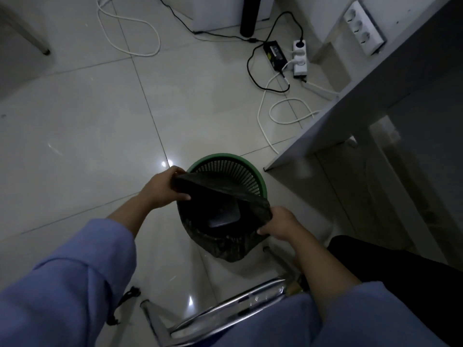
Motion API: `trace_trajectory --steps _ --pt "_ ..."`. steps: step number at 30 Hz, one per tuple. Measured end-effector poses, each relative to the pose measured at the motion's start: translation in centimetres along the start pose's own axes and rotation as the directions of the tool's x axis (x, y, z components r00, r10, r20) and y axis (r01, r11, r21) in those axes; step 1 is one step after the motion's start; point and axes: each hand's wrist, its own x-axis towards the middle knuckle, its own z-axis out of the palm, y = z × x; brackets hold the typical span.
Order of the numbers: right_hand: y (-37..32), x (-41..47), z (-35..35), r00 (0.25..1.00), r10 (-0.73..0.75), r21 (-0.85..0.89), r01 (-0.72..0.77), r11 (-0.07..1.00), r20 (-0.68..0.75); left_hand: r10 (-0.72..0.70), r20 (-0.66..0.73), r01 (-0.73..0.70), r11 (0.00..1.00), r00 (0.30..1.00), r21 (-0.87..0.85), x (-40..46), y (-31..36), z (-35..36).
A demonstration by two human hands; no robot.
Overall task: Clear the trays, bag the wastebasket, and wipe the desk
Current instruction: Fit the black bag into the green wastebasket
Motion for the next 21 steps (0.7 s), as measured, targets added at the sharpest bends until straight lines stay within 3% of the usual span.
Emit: trace_trajectory --steps 3,5,9,16,18,21 --pt "0.5 -0.3 -1.3 1.000 0.012 0.074 -0.013 0.997 0.015 0.034 -0.154 -0.010 0.988 0.988 0.156 0.2 -0.5 -0.5" --pt "1.0 -0.4 -2.1 0.997 0.038 0.186 -0.024 0.982 -0.073 0.060 -0.199 -0.019 0.979 0.978 0.201 0.6 -0.4 -1.4" --pt "1.1 -0.8 -2.6 0.974 0.194 0.524 -0.106 0.845 -0.114 0.022 -0.303 0.009 0.995 0.953 0.101 1.1 0.0 -3.1" --pt "0.0 -1.2 -0.2 0.972 0.200 0.261 -0.225 0.939 0.120 -0.052 -0.399 0.028 0.997 0.915 -0.067 1.2 -0.4 -2.8" --pt "0.0 -1.3 -1.0 0.960 0.223 0.355 -0.271 0.894 0.171 -0.072 -0.428 0.039 0.996 0.901 -0.085 1.3 -0.2 -2.7" --pt "0.5 -1.0 -2.8 0.948 0.249 0.645 -0.316 0.696 0.197 -0.110 -0.419 0.069 0.991 0.901 -0.112 1.5 0.1 -3.2"
